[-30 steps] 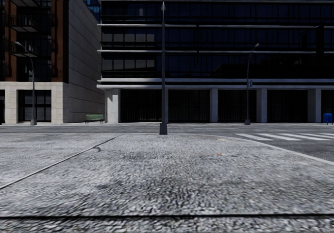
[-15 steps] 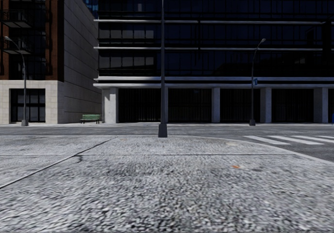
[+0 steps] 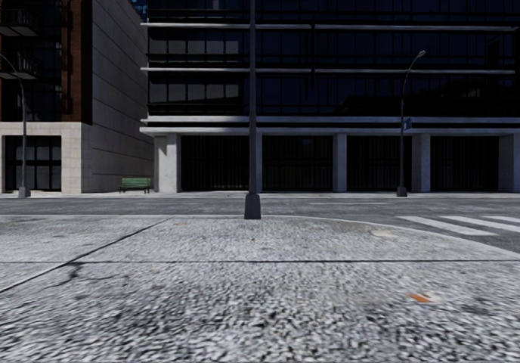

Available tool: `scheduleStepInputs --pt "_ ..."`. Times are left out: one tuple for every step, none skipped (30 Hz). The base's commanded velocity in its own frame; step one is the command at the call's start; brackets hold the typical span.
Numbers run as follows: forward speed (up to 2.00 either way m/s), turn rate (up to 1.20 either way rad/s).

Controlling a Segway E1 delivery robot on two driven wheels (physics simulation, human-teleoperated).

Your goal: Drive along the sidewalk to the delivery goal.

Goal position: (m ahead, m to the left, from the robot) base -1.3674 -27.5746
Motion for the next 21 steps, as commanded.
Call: scheduleStepInputs --pt "1.93 0.00" --pt "1.93 0.00" --pt "1.93 0.00" --pt "2.00 0.00" --pt "2.00 0.00" --pt "2.00 0.00" --pt "2.00 0.00" --pt "2.00 0.00" --pt "2.00 0.00" --pt "2.00 0.00" --pt "2.00 0.00" --pt "2.00 0.00" --pt "2.00 0.00" --pt "2.00 0.00" --pt "2.00 0.00" --pt "2.00 0.00" --pt "2.00 0.00" --pt "2.00 0.00" --pt "2.00 0.00" --pt "2.00 0.00" --pt "2.00 0.00"
